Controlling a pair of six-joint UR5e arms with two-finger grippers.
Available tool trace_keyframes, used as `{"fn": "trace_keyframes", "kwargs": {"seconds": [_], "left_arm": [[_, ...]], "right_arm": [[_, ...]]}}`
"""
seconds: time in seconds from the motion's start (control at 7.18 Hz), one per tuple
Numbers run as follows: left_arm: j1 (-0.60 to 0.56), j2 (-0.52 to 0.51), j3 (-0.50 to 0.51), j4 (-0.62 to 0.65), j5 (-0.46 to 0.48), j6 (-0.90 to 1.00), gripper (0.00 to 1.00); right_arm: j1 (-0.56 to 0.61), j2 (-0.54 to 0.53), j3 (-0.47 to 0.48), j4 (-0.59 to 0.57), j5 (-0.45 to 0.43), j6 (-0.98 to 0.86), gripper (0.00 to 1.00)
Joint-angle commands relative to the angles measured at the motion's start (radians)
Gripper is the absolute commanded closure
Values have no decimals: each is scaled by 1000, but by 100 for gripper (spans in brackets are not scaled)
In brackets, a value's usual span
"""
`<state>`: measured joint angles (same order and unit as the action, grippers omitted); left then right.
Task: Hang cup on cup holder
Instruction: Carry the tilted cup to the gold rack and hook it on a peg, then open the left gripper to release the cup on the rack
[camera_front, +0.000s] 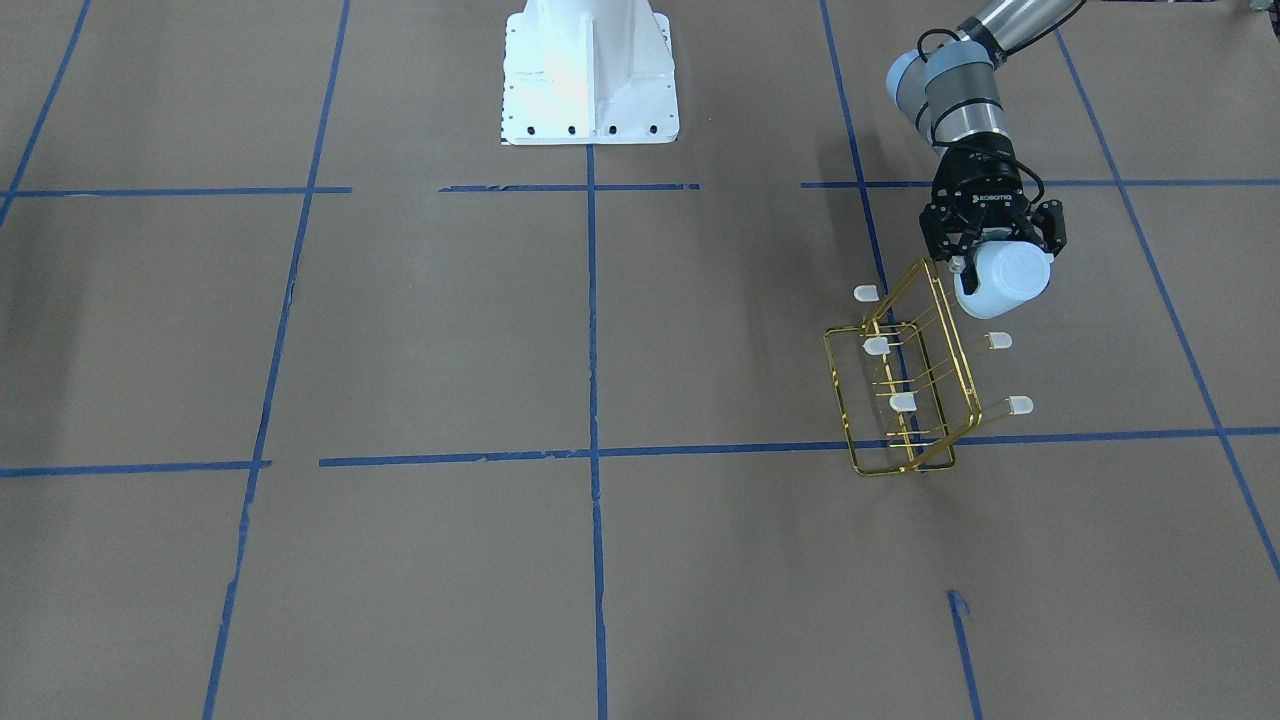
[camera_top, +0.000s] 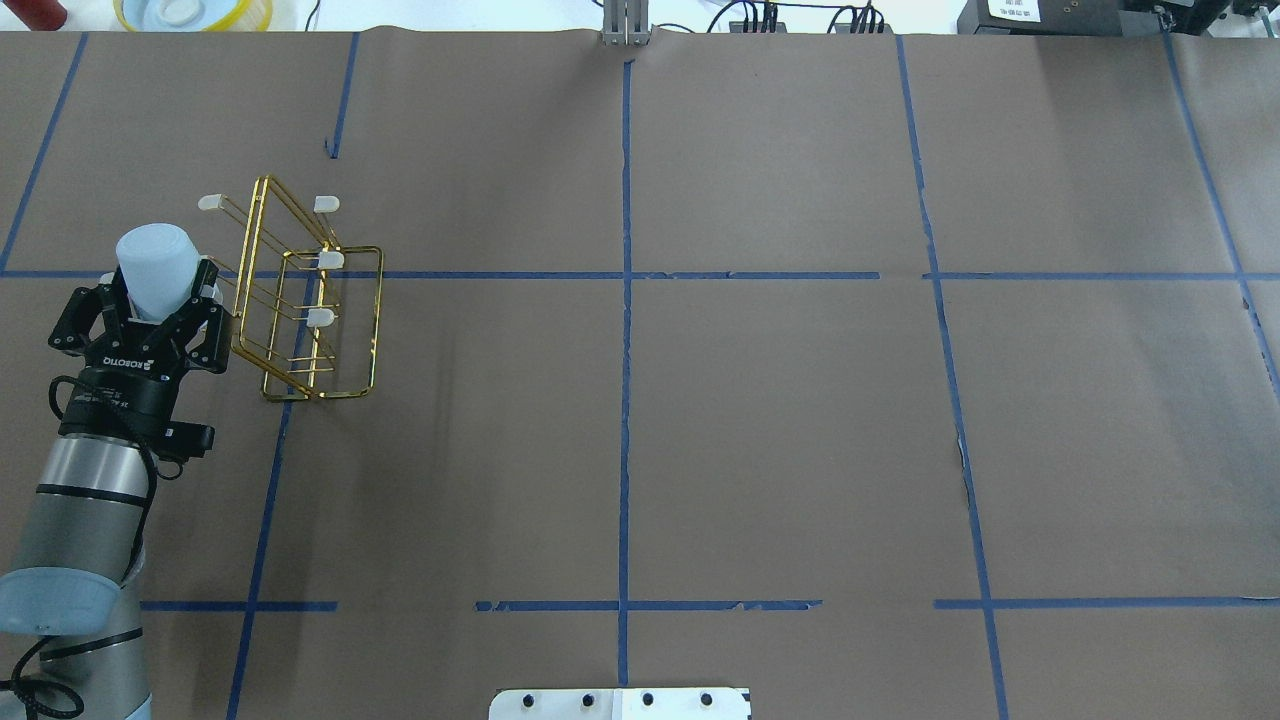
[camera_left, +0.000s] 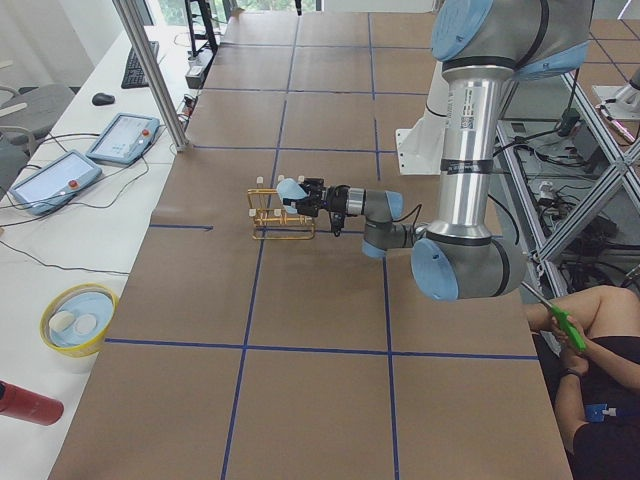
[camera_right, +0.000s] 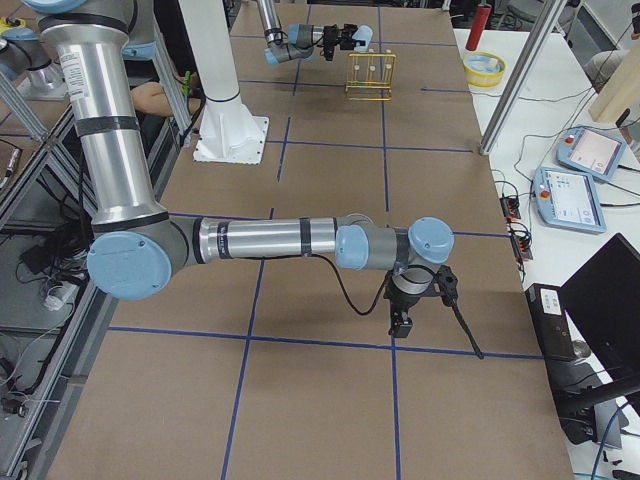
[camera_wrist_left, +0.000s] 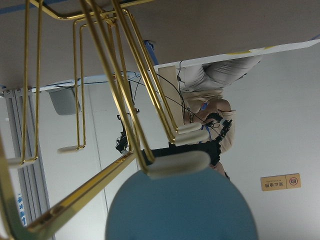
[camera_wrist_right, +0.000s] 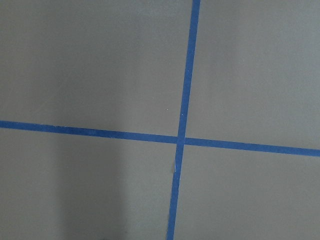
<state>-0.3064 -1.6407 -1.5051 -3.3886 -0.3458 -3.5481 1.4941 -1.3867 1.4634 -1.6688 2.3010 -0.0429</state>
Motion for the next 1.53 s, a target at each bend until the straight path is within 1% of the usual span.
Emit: {"fn": "trace_keyframes", "kwargs": {"seconds": [0.0, 0.28, 0.42, 0.56, 0.7, 1.11, 1.39], "left_arm": [[-8, -1, 6, 0, -16, 0, 100], [-11, -1, 19, 2, -28, -2, 100], [-14, 1, 22, 2, -33, -2, 95], [-14, 2, 22, 2, -35, -2, 60], [-14, 2, 22, 2, -47, -2, 1], [-23, 1, 5, 0, -53, -2, 0], [-40, 7, -29, 3, -71, 8, 0]], "right_arm": [[0, 0, 0, 0, 0, 0, 0], [0, 0, 0, 0, 0, 0, 0], [0, 0, 0, 0, 0, 0, 0], [0, 0, 0, 0, 0, 0, 0], [-1, 0, 0, 1, 0, 0, 0], [0, 0, 0, 1, 0, 0, 0], [0, 0, 0, 0, 0, 0, 0]]}}
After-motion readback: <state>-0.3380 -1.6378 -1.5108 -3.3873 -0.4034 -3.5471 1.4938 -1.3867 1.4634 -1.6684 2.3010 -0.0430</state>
